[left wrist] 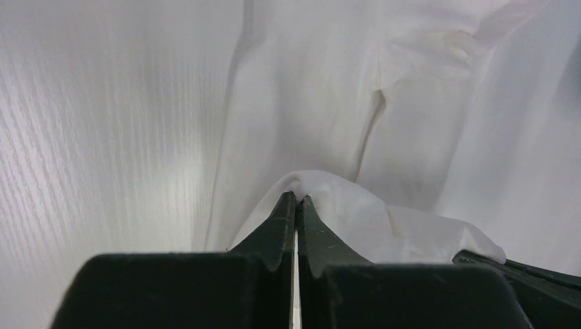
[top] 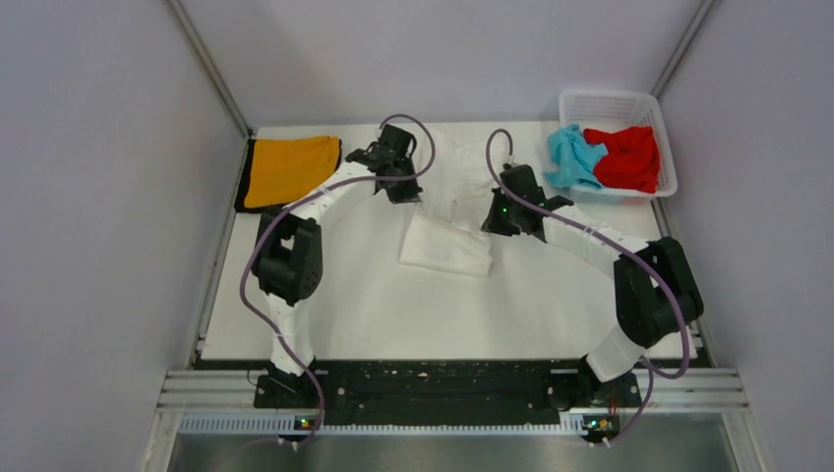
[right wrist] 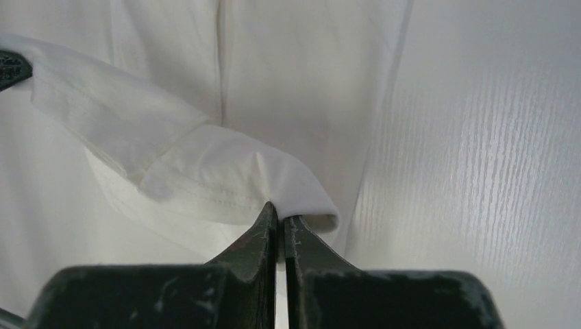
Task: Fold and stack the t-shirts
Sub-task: Fold the folded rectangular tshirt in 1/3 of the way, then grab one side of the 2/3 rectangular tshirt with both arms
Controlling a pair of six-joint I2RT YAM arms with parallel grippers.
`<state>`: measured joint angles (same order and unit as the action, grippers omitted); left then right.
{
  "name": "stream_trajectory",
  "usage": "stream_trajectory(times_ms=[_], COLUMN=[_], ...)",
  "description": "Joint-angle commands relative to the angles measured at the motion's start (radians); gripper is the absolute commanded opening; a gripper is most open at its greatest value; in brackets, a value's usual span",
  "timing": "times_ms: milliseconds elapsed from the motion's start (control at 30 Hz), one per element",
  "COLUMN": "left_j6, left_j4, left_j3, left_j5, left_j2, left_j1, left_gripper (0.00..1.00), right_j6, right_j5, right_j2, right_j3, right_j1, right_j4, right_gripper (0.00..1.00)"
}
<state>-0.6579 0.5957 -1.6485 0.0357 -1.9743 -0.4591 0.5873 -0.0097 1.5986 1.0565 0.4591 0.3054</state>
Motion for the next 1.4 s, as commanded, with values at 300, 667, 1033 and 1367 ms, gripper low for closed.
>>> stream_trajectory(times_ms=[300,667,1033,1367], left_j6=[0.037,0.017,0.023,-0.033], left_j4=[-0.010,0.039,0.044,-0.059], left_j3=[-0.181,-0.256,0.072,0.425], left_j5=[-0.001,-0.069,-0.006,0.089], left_j2=[-0.149,-0.159,0.087,0.211], left_j1=[0.035,0.042,0.041,0.040], left_gripper=[0.00,0.72,0.96,0.94], right_j6=[-0.060,-0.062,-0.031,0.101], right_j5=[-0.061,-0.085,-0.121,-0.180], right_j2=[0.104,0.181,-0.041,-0.183], right_j3=[0.082,0.171,-0.050,-0.322], right_j1=[-0.086,-0.109,-0.107,-0.033], right_j4=[-0.165,-0.157,-0.114,-0.108], right_gripper=[0.00,0.66,0.99,0.99])
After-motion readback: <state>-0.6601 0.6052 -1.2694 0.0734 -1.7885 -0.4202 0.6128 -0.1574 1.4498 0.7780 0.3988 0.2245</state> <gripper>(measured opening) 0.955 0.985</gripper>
